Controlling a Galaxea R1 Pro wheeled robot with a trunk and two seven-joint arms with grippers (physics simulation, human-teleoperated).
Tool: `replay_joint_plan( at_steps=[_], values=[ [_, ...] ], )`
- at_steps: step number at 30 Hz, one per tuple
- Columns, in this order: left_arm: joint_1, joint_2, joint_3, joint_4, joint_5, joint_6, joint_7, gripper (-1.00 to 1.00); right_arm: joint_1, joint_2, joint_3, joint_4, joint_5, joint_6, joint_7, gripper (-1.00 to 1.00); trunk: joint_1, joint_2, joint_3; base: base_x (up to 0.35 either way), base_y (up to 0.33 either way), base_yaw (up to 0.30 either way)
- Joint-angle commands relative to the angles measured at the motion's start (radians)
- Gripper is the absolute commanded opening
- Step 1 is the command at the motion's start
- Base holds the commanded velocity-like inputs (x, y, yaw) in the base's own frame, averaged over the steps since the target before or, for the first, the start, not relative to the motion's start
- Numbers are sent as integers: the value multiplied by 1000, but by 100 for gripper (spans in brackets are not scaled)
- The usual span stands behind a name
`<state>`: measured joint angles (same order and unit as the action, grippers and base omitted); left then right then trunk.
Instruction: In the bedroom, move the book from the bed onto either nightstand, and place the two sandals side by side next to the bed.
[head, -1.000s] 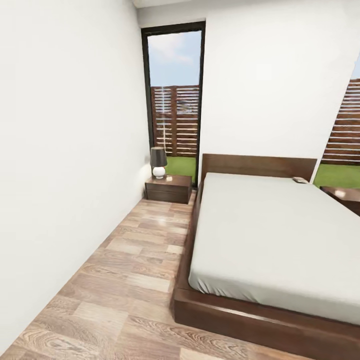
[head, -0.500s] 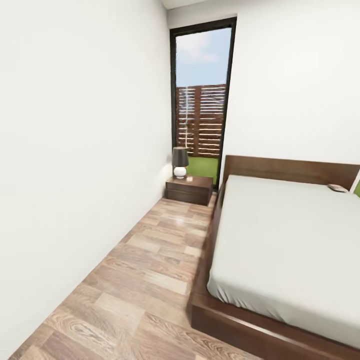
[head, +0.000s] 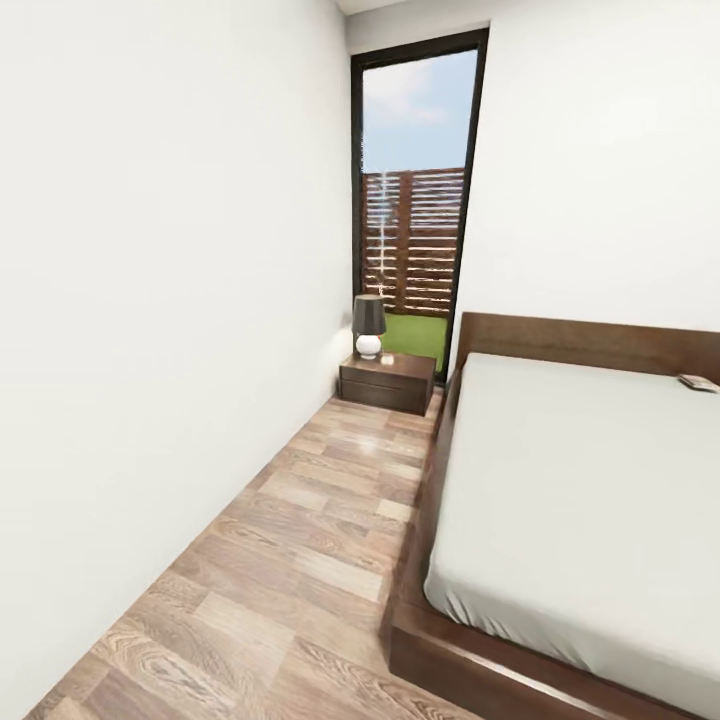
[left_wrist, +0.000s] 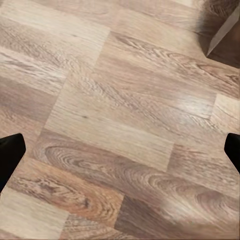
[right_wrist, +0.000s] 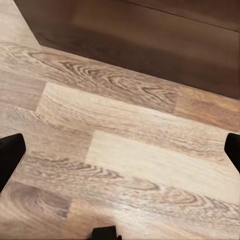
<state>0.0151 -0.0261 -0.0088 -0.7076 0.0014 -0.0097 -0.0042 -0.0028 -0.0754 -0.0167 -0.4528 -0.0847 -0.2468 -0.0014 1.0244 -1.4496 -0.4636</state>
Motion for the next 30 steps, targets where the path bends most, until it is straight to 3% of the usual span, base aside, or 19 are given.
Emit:
replay_joint_plan(
  at_steps=[1, 14, 30],
  values=[
    [0, 0, 0, -1, 0, -1, 0, 100, 0, 0, 2, 0, -9, -3, 0, 100, 1, 0, -1, 291, 0, 1],
    [0, 0, -1, -1, 0, -1, 0, 100, 0, 0, 1, 0, -9, -3, 0, 100, 1, 0, -1, 248, 81, 25],
    [0, -1, -2, 0, 0, -1, 0, 100, 0, 0, 1, 0, -9, -3, 0, 100, 1, 0, -1, 24, 13, 277]
  ],
)
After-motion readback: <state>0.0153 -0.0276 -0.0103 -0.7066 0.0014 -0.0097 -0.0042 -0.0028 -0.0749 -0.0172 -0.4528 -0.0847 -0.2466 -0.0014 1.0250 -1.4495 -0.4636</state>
